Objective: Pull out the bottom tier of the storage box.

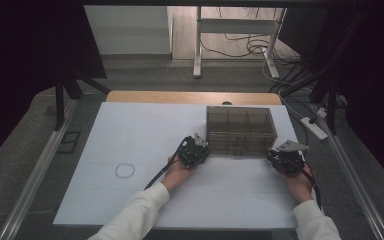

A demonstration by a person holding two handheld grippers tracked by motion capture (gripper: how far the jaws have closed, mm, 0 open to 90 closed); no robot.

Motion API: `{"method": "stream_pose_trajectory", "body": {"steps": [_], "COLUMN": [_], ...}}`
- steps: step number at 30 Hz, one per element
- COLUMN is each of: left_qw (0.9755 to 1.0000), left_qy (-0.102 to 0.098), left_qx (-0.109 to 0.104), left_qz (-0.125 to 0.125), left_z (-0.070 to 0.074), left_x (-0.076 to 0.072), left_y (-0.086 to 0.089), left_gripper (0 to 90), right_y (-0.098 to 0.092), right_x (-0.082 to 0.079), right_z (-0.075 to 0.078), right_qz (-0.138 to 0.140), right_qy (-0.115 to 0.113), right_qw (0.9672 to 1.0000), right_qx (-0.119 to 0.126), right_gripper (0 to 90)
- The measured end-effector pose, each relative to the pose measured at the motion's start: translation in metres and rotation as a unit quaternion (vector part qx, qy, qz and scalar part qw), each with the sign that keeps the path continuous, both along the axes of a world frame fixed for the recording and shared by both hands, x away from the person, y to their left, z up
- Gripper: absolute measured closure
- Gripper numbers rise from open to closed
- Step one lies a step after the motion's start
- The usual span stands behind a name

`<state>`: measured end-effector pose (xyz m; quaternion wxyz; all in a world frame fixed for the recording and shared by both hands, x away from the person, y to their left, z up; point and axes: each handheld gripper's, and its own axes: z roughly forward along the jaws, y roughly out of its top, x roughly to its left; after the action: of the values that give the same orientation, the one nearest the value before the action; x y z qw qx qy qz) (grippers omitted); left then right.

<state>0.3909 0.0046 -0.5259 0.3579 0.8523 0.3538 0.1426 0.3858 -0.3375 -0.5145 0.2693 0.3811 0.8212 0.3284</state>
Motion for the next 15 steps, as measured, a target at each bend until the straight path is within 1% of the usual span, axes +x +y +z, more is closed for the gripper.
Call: {"method": "stream_pose_trajectory", "body": {"steps": [5,15], "left_qw": [1.0,1.0], "left_qy": [0.0,-0.001], "left_qx": [0.003,0.002], "left_qz": [-0.001,-0.001], "left_z": [0.0004,0.0002], "left_x": [-0.0015,-0.0034], "left_y": [0.0003,0.0011], "left_gripper": [78.7,79.6], "right_y": [-0.0003,-0.0003], "right_x": [-0.0017,-0.0044], "right_z": [0.0002,0.0003], "right_qz": [0.001,0.002], "right_qy": [0.001,-0.002], "right_qw": [1.0,1.0], "right_qx": [0.002,-0.002], "right_gripper": [74.4,74.9]}}
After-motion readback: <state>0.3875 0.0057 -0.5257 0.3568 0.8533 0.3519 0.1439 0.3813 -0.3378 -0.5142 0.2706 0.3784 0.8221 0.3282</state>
